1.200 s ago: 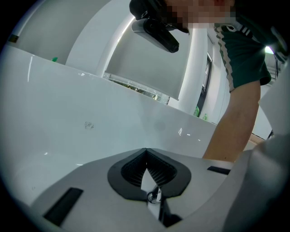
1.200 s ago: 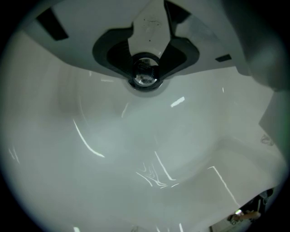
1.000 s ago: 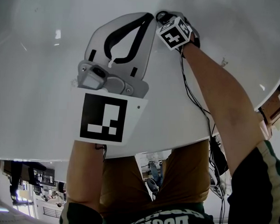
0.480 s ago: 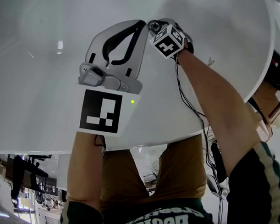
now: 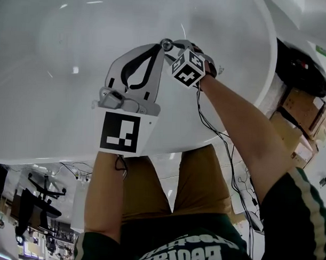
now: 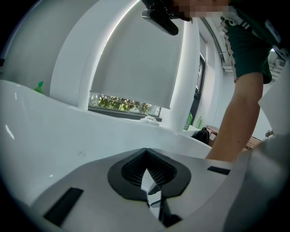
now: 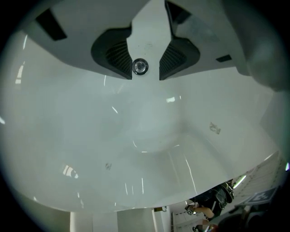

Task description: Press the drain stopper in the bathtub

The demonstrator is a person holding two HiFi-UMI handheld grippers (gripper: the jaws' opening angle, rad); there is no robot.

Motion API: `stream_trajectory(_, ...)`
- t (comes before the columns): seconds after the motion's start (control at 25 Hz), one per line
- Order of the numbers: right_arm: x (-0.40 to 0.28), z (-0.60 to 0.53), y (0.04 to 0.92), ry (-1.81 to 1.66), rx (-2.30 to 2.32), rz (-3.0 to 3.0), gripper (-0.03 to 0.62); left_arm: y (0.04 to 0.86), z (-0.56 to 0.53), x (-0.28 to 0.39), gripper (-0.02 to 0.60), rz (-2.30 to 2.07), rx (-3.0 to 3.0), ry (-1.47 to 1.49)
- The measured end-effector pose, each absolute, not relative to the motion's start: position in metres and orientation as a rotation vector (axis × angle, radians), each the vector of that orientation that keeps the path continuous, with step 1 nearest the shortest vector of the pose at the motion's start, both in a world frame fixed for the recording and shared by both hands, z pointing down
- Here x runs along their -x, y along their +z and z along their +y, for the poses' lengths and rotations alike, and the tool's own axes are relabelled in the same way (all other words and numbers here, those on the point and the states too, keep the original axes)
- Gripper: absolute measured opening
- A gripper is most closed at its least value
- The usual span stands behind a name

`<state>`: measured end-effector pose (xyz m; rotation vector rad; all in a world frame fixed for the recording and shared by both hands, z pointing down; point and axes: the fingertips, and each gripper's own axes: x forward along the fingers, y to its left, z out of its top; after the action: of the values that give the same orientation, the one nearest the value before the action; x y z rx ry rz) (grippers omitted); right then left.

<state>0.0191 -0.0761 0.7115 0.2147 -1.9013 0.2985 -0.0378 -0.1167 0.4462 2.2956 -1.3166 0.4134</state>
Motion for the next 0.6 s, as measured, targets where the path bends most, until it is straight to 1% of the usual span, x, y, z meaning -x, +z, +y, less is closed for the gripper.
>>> stream_trajectory(0.28, -0.027, -0.071, 0.638, 0.289, -0.260, -1.936, 0.195, 0.384, -0.100, 0.036, 0.005, -1.329, -2.328, 0.416)
stream_trajectory(0.6, -0.035, -0.042, 0.533, 0.282, -0.304, -1.970, 0.195, 0.290, -0.085, 0.033, 0.005, -1.327, -2.426, 0.429)
